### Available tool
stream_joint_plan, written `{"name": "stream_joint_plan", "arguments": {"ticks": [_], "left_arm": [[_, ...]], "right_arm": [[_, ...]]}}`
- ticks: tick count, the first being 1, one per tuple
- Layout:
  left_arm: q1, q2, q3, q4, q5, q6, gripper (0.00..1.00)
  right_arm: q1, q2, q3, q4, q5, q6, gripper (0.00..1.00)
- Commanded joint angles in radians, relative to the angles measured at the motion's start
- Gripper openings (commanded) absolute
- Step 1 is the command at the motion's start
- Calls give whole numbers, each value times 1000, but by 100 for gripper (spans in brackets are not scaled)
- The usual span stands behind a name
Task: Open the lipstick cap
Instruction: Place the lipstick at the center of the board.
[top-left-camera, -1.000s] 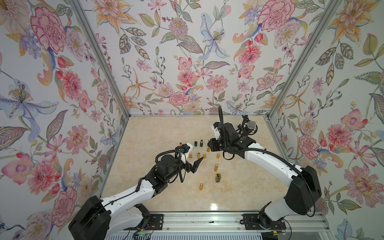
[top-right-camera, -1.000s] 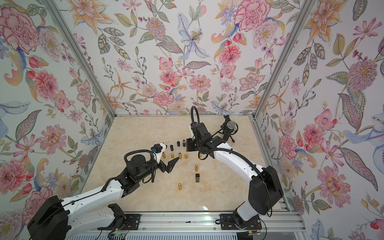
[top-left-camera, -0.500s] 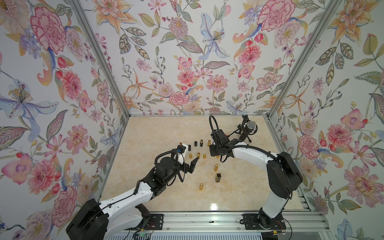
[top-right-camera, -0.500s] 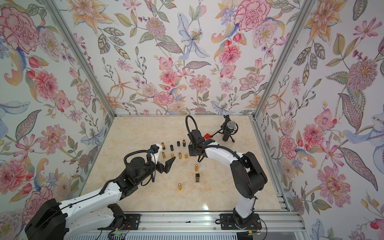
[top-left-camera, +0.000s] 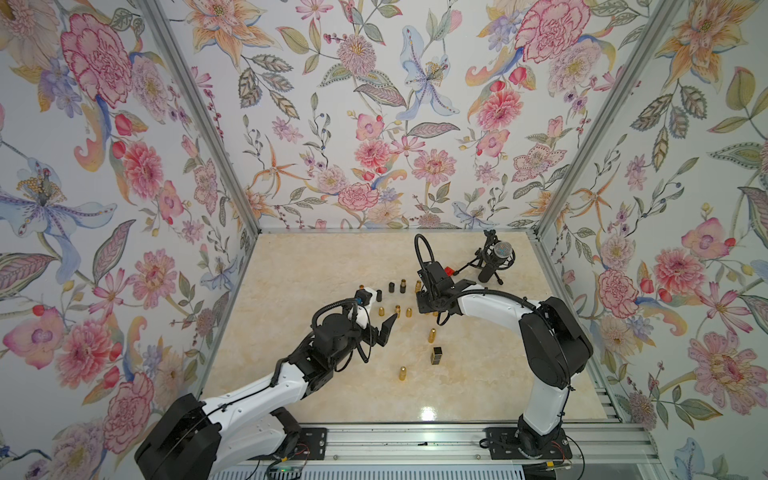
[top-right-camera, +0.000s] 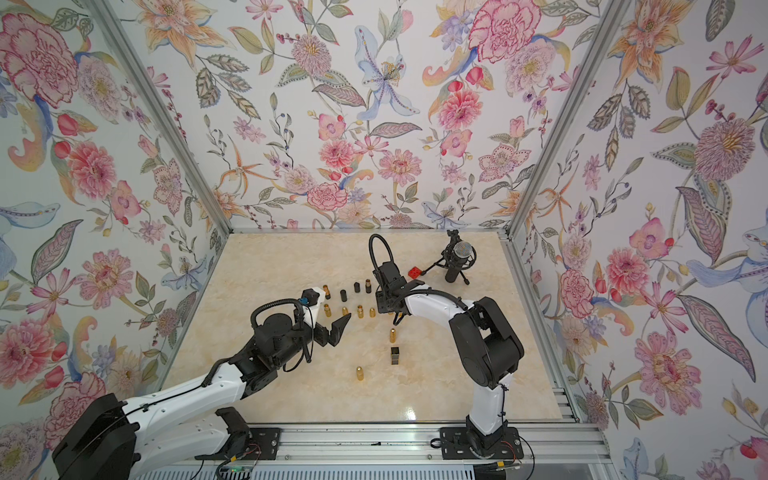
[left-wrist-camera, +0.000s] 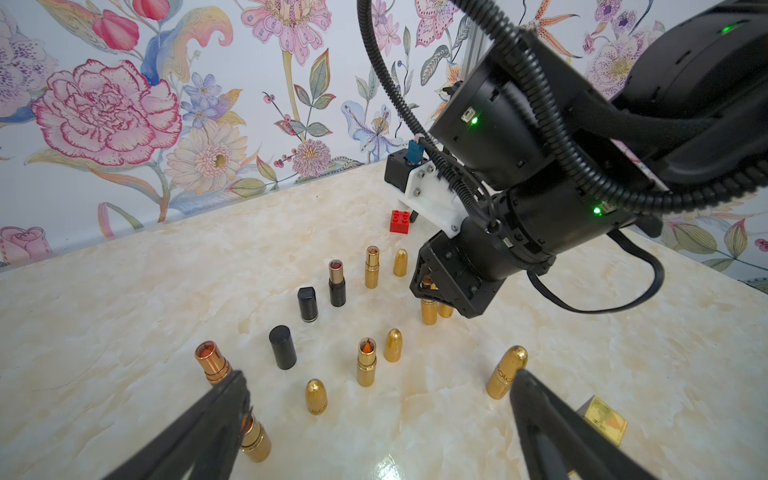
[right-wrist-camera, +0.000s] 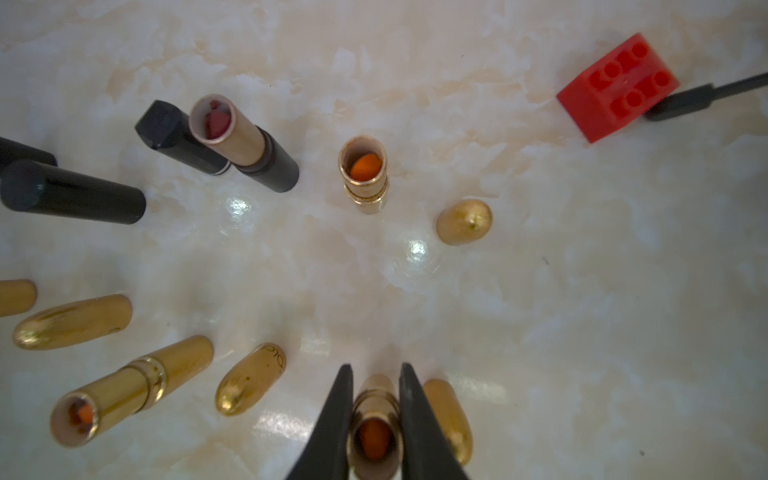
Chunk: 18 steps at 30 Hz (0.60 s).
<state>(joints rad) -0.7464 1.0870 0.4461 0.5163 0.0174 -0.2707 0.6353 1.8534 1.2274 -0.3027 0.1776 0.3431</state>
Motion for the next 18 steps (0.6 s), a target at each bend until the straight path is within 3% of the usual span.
{"name": "stream_joint_plan", "arguments": {"ticks": [1, 18], "left_arm": [[7, 7, 3, 15, -20, -19, 99], [8, -3, 1, 3, -27, -13, 99]], "right_arm": [[7, 19, 0, 23, 25, -17, 20], [40, 60, 34, 25, 31, 1, 21]]}}
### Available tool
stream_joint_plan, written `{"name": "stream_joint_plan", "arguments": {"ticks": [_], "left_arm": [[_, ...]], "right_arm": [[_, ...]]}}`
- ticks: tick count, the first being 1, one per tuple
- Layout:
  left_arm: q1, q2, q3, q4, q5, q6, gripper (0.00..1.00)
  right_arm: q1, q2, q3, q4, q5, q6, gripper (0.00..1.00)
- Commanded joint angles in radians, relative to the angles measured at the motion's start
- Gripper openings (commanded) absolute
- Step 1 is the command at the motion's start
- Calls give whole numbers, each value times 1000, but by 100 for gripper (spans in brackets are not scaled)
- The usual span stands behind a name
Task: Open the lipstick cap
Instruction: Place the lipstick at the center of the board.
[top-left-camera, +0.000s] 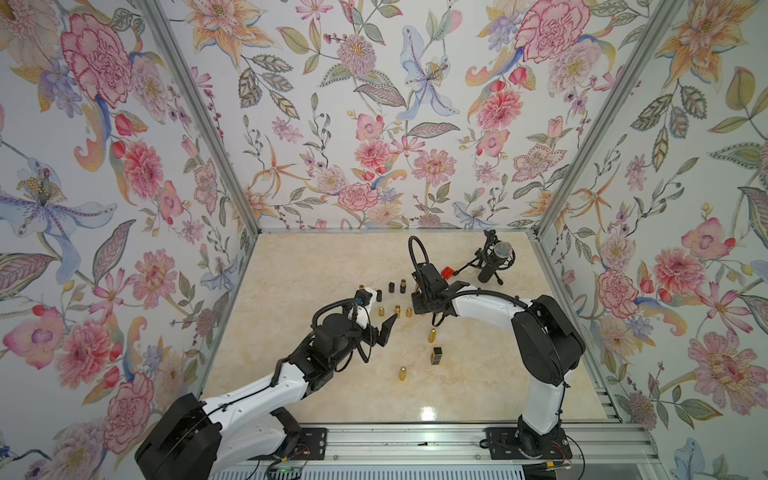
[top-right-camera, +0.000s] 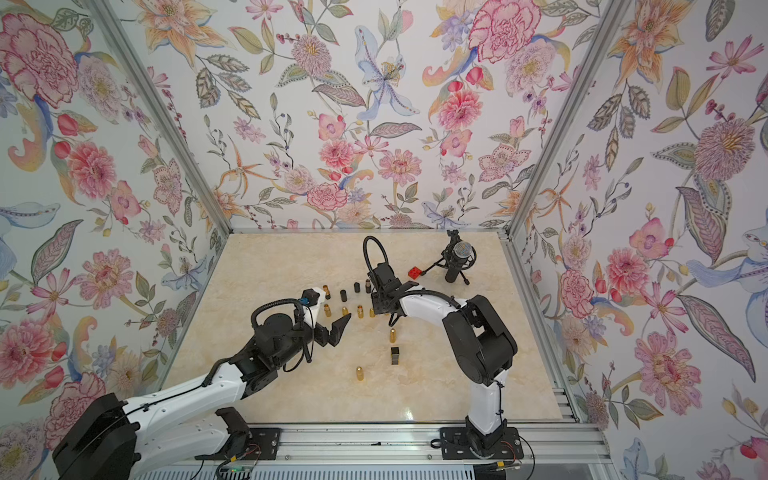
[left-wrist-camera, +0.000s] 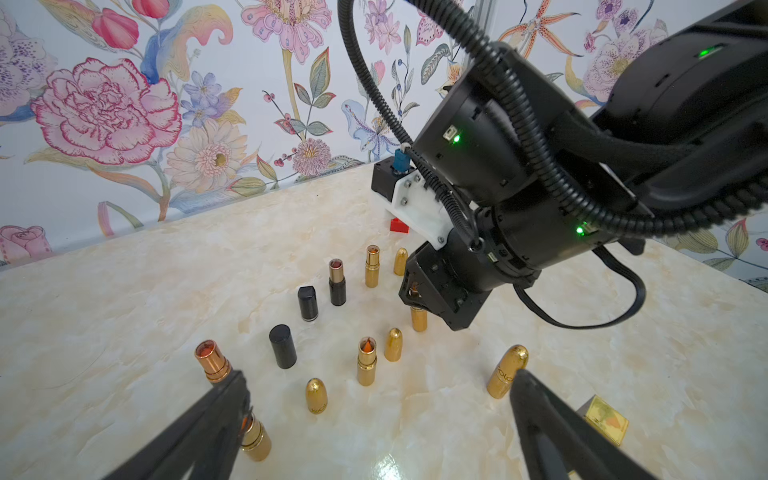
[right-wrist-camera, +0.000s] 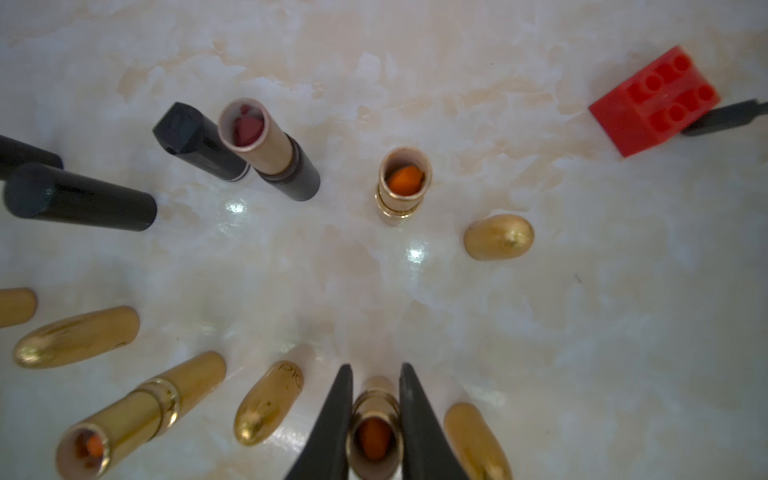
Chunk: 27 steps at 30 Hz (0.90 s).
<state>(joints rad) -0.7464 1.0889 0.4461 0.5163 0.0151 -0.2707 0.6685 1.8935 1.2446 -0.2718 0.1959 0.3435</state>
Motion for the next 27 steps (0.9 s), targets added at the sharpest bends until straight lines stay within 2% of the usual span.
{"name": "stream_joint_plan", "arguments": {"ticks": [1, 14, 27], "left_arm": [[7, -5, 0, 4, -26, -12, 99], [7, -9, 6, -14, -32, 0, 99], [7, -3, 10, -15, -30, 3, 99]], "right_arm": [[8, 19, 16, -7, 14, 2, 21], [11, -2, -7, -6, 28, 9, 24], [19, -26, -8, -7, 23, 6, 31]]}}
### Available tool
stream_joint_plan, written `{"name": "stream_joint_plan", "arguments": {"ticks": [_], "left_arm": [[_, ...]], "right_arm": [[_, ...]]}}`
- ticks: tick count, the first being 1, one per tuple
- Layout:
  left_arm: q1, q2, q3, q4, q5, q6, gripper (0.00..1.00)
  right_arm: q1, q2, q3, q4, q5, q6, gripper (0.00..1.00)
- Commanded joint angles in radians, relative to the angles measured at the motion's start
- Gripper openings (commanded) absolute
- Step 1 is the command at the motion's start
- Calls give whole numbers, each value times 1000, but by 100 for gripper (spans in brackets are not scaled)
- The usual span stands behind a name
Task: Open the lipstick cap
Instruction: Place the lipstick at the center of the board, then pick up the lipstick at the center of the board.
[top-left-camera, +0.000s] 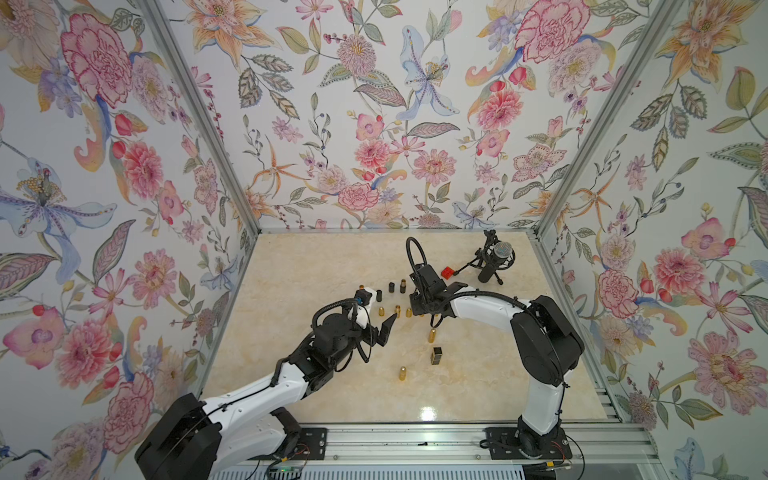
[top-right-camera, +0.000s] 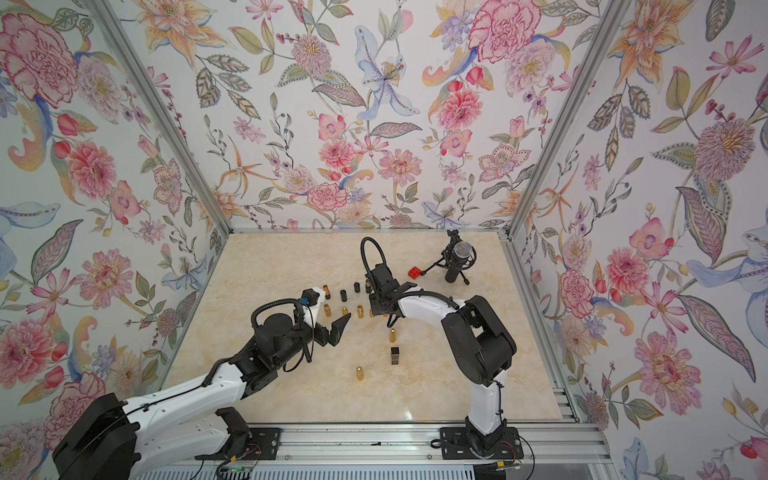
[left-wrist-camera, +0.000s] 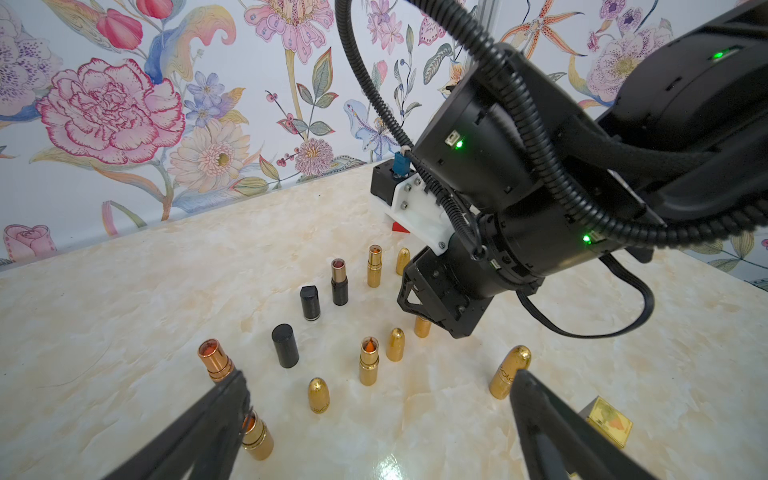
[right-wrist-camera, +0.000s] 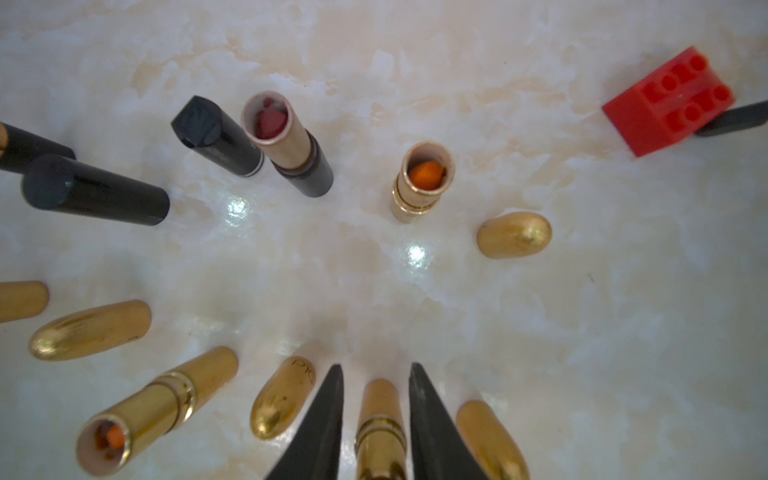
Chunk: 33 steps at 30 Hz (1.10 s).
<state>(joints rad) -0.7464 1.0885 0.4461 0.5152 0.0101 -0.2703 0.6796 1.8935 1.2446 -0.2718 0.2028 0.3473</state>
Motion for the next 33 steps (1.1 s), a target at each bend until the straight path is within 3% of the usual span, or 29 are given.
{"name": "stream_joint_plan", "arguments": {"ticks": [1, 6, 18, 25, 33], "left_arm": [[7, 0, 11, -14, -23, 3, 99], [7, 1, 13, -23, -10, 11, 99], [-2, 28, 14, -32, 37, 32, 99], [-43, 52, 15, -11, 32, 44, 99], [-57, 55, 19, -18, 18, 45, 99]], "right_arm": [[9, -33, -8, -8, 18, 3, 32], [6, -110, -10, -39, 12, 13, 42], [41, -369, -97, -309, -26, 113, 46], [113, -399, -158, -348, -8, 183, 48], [126, -324, -157, -346, 18, 201, 45]]}}
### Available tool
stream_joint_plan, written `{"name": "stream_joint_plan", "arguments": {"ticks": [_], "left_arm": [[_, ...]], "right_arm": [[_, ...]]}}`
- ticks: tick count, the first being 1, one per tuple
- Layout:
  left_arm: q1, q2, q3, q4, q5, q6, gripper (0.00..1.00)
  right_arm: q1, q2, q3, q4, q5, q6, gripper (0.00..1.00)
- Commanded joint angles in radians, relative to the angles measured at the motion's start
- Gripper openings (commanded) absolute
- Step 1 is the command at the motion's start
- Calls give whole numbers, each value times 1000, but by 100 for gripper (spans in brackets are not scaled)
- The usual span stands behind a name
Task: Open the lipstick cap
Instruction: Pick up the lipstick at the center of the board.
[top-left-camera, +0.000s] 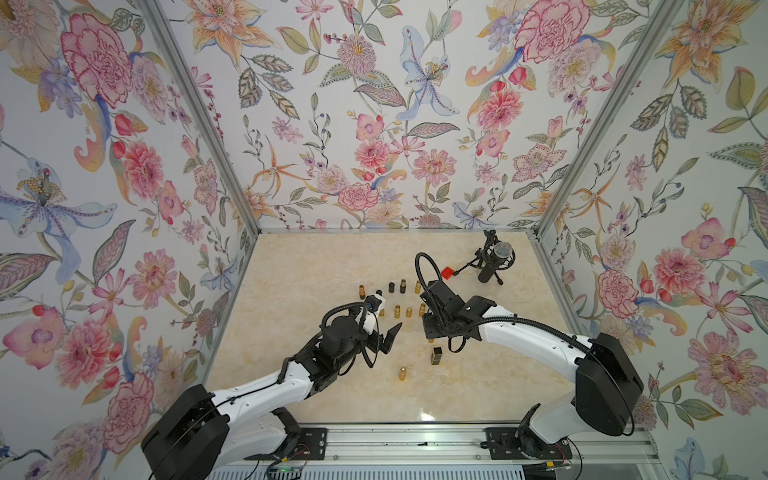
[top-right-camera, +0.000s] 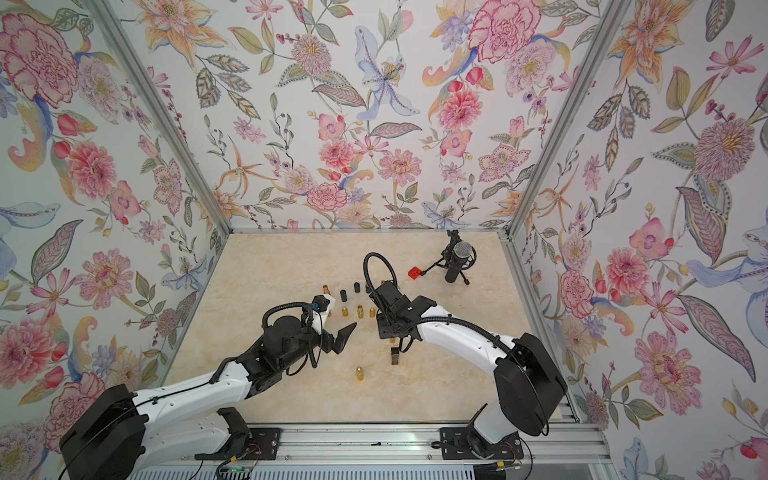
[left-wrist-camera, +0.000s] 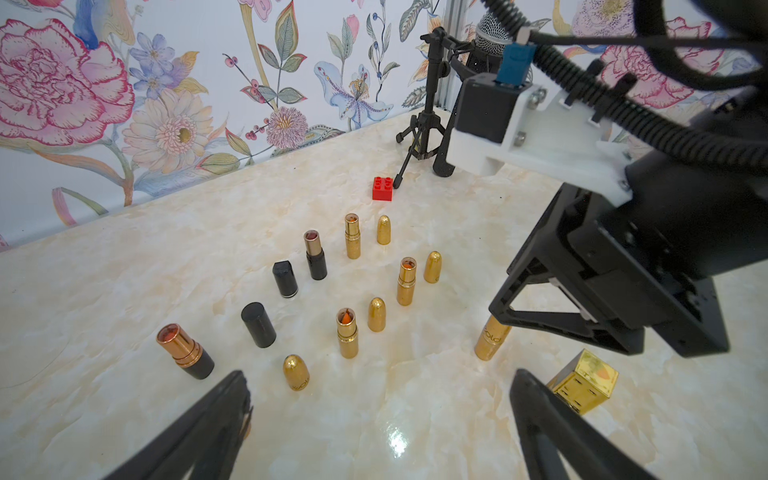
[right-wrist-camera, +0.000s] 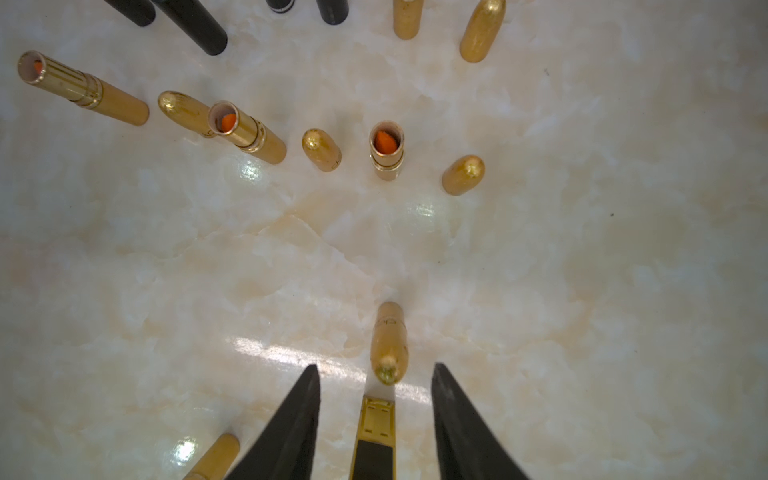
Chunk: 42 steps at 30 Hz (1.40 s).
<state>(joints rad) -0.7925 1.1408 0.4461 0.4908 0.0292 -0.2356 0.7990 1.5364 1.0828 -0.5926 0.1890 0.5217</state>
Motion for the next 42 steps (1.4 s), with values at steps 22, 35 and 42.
{"name": "stream_joint_plan", "arguments": {"ticks": [22, 35, 42], "left_arm": [[-11, -3, 13, 4, -13, 22, 99], [-11, -4, 12, 3, -15, 21, 99], [-11, -20, 13, 10, -31, 22, 99]], "right_arm": [[-4, 126, 16, 3, 41, 9, 29], [8, 116, 25, 4, 40, 1, 23], [11, 62, 61, -11, 4, -4, 22]]}}
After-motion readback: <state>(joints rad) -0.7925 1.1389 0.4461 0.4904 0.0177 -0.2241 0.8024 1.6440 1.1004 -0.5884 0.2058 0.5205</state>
